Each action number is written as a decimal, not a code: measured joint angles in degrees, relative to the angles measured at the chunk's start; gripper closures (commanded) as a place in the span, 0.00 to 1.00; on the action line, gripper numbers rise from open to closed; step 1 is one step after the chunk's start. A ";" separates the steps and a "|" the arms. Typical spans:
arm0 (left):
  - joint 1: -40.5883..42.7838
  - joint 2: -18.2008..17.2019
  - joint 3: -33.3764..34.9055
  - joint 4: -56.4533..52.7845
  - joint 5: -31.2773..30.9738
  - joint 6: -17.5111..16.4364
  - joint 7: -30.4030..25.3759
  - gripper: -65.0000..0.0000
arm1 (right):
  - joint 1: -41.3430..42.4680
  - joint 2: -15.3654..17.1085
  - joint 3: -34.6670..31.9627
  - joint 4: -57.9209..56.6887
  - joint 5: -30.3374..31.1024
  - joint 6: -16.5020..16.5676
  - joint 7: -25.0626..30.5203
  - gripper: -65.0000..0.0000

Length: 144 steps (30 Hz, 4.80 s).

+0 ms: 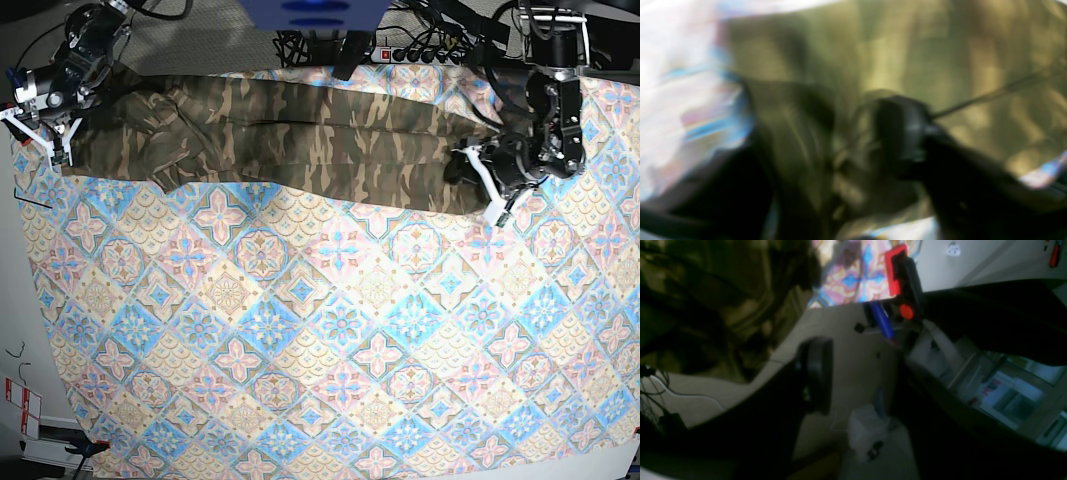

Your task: Fold the T-shirt properly

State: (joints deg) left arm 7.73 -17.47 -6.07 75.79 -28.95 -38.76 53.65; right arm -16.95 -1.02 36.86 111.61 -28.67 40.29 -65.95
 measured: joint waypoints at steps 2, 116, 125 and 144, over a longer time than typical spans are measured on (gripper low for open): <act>-0.79 0.17 0.22 -0.48 -0.94 -0.57 2.80 0.88 | 0.00 -0.04 0.00 0.00 0.15 0.00 0.15 0.66; -10.10 1.31 18.99 14.49 -1.44 -1.11 15.89 0.43 | 7.10 -2.71 -0.07 -0.24 0.39 -0.02 -6.54 0.52; -11.54 1.57 21.35 9.38 -1.09 -1.09 13.46 0.43 | 6.58 -2.75 -0.22 -0.31 2.45 -0.04 -7.54 0.34; -12.81 1.62 24.85 6.12 -1.11 -1.11 11.26 0.43 | 6.12 -2.69 0.07 -17.66 22.53 -0.28 -0.24 0.34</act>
State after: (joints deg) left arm -5.08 -15.86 18.79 81.91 -30.06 -39.88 64.90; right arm -10.83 -3.70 36.93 93.95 -6.13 40.01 -66.19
